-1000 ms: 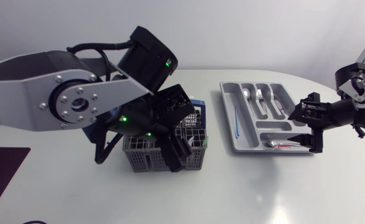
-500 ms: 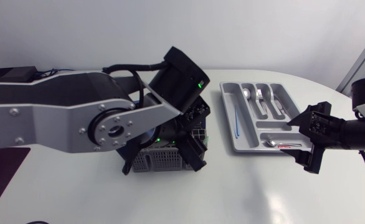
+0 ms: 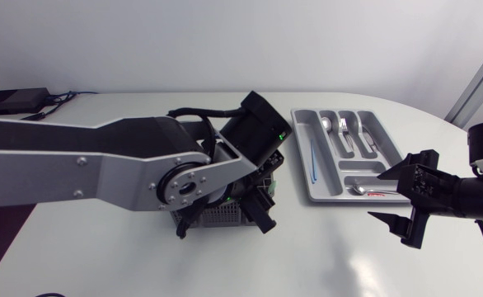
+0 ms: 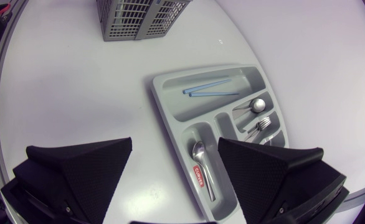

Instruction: Unload the cutlery basket into the drawer organizer.

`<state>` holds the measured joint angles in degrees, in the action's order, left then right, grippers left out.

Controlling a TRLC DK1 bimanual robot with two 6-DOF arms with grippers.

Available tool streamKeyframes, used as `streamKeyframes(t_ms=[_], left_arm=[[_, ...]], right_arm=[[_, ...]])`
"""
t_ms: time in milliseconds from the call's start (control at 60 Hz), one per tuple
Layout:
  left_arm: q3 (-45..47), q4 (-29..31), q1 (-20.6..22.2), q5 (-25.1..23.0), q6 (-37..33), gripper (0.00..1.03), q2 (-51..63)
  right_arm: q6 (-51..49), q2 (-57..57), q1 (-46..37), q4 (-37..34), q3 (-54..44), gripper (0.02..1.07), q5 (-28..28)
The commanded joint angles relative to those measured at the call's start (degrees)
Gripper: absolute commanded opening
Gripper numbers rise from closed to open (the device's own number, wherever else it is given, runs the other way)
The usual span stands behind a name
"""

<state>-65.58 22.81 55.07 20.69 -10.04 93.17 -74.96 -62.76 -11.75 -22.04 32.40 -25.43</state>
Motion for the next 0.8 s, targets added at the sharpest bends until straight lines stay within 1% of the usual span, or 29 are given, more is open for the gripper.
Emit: streamKeyframes(t_ms=[0,50,117,133,283,333,467,633,783], left_arm=[[-0.78,-0.57,0.74,1.02,1.78,0.52,1.14],[-0.78,-0.75,0.74,1.55,1.96,0.44,1.23],[-0.95,-1.01,0.3,1.99,2.22,0.18,1.58],[-1.04,-1.01,0.21,1.99,2.31,0.14,1.58],[-1.74,-0.66,-0.66,1.99,3.28,0.09,2.02],[-2.36,0.31,-0.93,1.9,3.8,0.07,2.11],[-2.62,0.92,-0.93,1.2,4.07,0.04,2.11],[-2.53,0.92,-0.93,1.2,4.07,0.03,1.93],[-2.71,1.71,0.74,1.2,3.63,0.03,-0.09]], right_arm=[[0.87,1.77,-0.38,0.07,-1.64,1.02,-0.5],[0.87,2.29,-0.38,-0.02,-2.08,1.02,-0.59],[0.87,2.91,-0.29,0.07,-2.43,1.02,-0.59],[0.87,3.08,-0.38,0.07,-2.43,1.02,-0.67],[0.87,3.35,-1.08,-0.19,-2.52,1.02,-1.11],[0.87,3.44,-1.17,-0.19,-2.7,1.02,-1.11],[0.69,4.05,-1.35,-0.11,-3.4,1.02,-1.11],[0.69,4.67,-1.35,-0.28,-3.75,1.02,-1.11],[0.6,5.02,-1.35,-0.37,-4.01,1.02,-1.11]])
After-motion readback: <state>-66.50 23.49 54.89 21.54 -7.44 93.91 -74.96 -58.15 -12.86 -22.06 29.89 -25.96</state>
